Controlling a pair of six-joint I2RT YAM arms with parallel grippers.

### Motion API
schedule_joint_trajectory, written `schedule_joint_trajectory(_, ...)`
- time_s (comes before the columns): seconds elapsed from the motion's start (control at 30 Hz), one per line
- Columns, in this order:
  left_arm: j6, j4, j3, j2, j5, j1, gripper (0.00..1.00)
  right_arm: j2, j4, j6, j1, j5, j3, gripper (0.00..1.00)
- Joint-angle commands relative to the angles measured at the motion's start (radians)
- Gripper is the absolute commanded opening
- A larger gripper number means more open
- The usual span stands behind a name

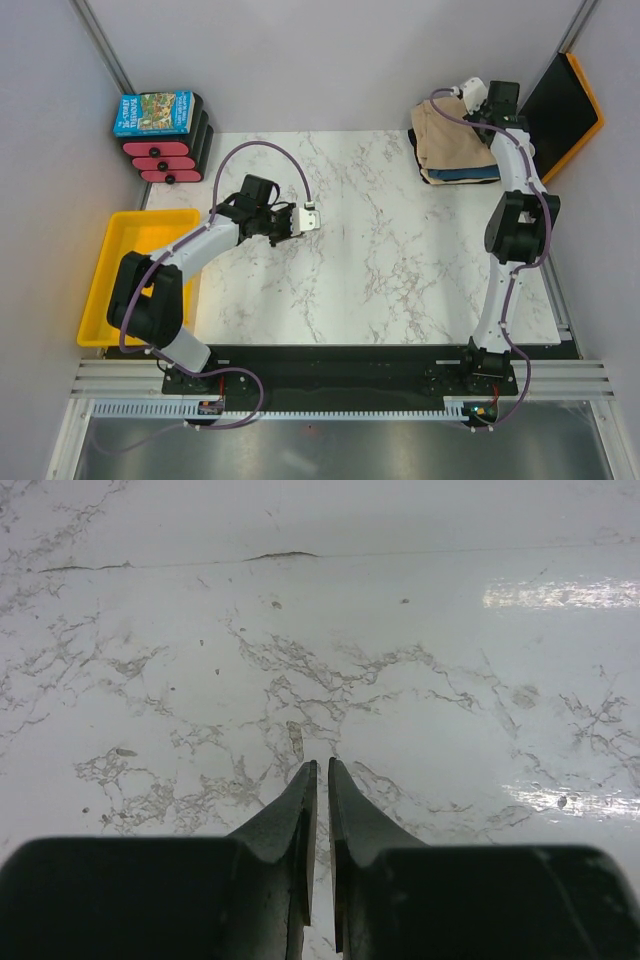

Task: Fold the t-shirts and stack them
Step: Put the neatly folded tshirt into the corner of the board with the right arm

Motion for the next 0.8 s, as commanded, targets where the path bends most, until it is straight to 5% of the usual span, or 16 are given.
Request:
schedule_joint_trajectory(0.0,0.027,-0.029,0.041,-0.036,0.018,0.003,0.15,0.006,0.098,-0.014,-0.044,0.078,-0.014,0.00)
schedule_joint_trajectory(0.17,0.026,-0.039,0.053,-0.030,0.013,0.005,0.15,0.000,0.149,-0.024,-0.057,0.069,-0.088,0.03)
schedule_joint_trajectory(0.23,0.026,-0.042,0.062,-0.025,0.013,0.003,0.16,0.006,0.170,-0.028,-0.055,0.075,-0.111,0.23)
schedule_joint_trajectory(0.27,0.026,-0.045,0.066,-0.024,0.010,0.002,0.18,0.009,0.176,-0.027,-0.055,0.088,-0.115,0.50)
schedule_joint_trajectory(0.37,0.024,-0.053,0.078,-0.018,0.004,0.002,0.22,0.017,0.195,-0.013,-0.055,0.115,-0.128,0.91)
schedule_joint_trajectory(0.77,0.016,-0.061,0.079,-0.018,0.012,0.002,0.25,-0.209,0.230,0.174,-0.045,0.043,-0.262,0.97)
